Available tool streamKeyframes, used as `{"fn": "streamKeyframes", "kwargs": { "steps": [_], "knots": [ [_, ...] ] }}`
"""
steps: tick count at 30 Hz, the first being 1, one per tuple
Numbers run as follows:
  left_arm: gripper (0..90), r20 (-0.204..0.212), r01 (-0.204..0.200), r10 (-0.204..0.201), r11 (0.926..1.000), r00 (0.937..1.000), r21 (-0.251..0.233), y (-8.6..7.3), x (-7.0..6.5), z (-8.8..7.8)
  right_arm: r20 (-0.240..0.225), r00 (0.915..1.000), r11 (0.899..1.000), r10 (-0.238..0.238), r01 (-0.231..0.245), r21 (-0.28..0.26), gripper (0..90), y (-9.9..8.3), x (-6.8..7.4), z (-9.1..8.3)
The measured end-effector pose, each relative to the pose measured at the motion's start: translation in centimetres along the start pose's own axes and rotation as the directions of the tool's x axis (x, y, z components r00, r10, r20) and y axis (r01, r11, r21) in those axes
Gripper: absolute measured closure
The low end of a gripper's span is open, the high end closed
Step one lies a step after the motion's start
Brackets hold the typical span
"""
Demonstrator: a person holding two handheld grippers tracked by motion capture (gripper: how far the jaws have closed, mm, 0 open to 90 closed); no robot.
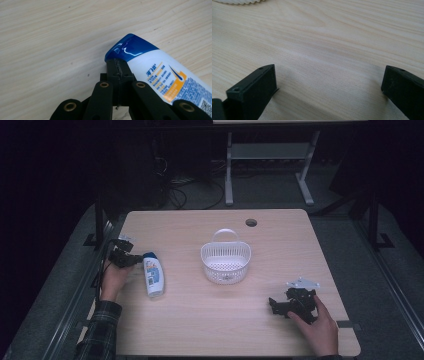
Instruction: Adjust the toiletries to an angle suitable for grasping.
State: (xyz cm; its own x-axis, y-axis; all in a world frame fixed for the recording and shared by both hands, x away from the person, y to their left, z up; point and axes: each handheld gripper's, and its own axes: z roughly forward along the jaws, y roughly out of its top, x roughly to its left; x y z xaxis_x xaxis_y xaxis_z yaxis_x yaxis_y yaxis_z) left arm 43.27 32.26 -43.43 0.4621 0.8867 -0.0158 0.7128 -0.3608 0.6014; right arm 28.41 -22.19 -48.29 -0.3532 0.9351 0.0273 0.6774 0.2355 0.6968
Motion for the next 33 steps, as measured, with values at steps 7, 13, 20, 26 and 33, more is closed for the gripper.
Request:
{"fn": "streamKeyframes", "kwargs": {
  "steps": [7, 13, 20, 26, 33],
  "knots": [
    [89.8, 0.025, -0.012, 0.012, 0.9999, 0.9996, -0.005, 0.6, -1.1, 1.0, 0.0, 1.0, 1.0, 0.0, 0.0, 0.0, 0.0, 0.0, 0.0, 0.0],
    [89.8, 0.046, -0.015, 0.015, 0.9999, 0.9988, -0.009, 0.8, -1.8, 1.5, 0.0, 1.0, 1.0, 0.0, 0.0, 0.0, 0.0, 0.0, 0.0, 0.0],
    [89.8, 0.071, -0.051, 0.05, 0.9987, 0.9962, 0.008, 1.3, -2.8, 2.1, 0.0, 1.0, 1.0, 0.0, 0.0, 0.0, 0.0, 0.0, 0.0, 0.0],
    [89.8, 0.09, -0.075, 0.075, 0.9972, 0.9931, -0.002, 2.1, -4.1, 2.4, 0.0, 1.0, 1.0, 0.0, 0.0, 0.0, 0.0, 0.0, 0.0, 0.0],
    [89.8, 0.127, -0.106, 0.105, 0.9944, 0.9863, 0.0, 2.6, -5.7, 2.9, 0.0, 1.0, 1.0, 0.0, 0.0, 0.0, 0.0, 0.0, 0.0, 0.0]
  ]
}}
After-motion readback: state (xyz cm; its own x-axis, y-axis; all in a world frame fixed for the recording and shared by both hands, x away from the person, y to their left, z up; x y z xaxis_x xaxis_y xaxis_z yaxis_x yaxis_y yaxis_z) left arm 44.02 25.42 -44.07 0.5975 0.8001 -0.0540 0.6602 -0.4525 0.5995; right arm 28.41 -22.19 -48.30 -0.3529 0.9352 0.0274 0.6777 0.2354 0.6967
